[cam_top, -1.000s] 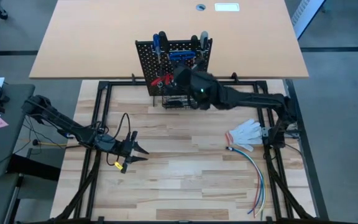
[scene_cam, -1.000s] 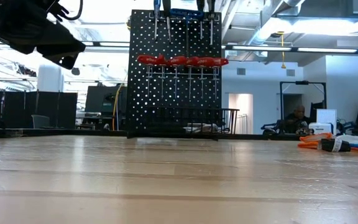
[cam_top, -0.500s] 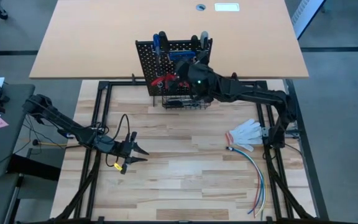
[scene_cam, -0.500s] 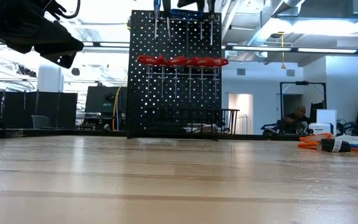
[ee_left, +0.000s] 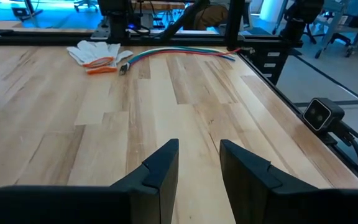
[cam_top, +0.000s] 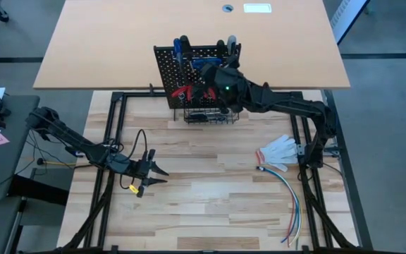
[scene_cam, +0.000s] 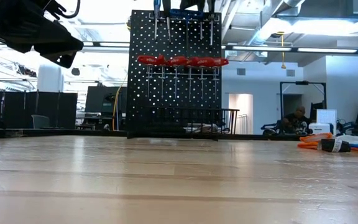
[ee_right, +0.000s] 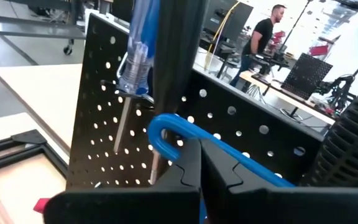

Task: Hang tools onto peg board
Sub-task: Hang the blue pick tool on the pegboard

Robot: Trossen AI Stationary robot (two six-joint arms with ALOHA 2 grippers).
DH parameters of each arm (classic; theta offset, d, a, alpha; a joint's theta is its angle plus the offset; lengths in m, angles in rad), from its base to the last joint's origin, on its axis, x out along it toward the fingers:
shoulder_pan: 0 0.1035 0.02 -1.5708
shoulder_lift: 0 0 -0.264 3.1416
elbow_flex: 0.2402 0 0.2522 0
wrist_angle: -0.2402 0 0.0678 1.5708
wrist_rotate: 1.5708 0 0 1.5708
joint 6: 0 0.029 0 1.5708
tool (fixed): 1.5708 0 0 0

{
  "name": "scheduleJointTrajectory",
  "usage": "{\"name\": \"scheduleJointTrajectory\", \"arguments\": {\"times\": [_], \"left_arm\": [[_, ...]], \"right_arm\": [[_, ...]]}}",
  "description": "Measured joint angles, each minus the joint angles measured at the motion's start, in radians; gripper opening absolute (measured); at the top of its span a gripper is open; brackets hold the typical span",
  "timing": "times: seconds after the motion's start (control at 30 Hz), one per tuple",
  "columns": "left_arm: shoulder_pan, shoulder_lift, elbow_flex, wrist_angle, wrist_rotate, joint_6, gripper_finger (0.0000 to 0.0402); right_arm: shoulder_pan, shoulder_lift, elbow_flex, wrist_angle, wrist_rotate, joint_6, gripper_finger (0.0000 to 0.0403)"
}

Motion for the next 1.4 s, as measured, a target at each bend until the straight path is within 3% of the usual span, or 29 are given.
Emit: {"name": "scheduleJointTrajectory", "arguments": {"times": [0.9,1.17,1.33,1.4], "left_arm": [[0.000,0.000,0.000,0.000,0.001,-0.009,0.0111],[-0.001,0.000,0.000,0.000,0.004,-0.009,0.0111],[-0.011,0.000,0.000,0.001,0.004,-0.008,0.0111],[-0.013,0.000,0.000,0.006,0.004,-0.009,0.0111]], "right_arm": [[0.028,-0.002,0.000,0.031,0.011,-0.068,0.0003],[0.123,-0.002,0.000,-0.067,0.011,-0.311,0.0003],[0.118,0.010,0.000,-0.110,0.169,-0.328,0.0003],[0.105,0.011,-0.001,-0.108,0.176,-0.335,0.0003]]}}
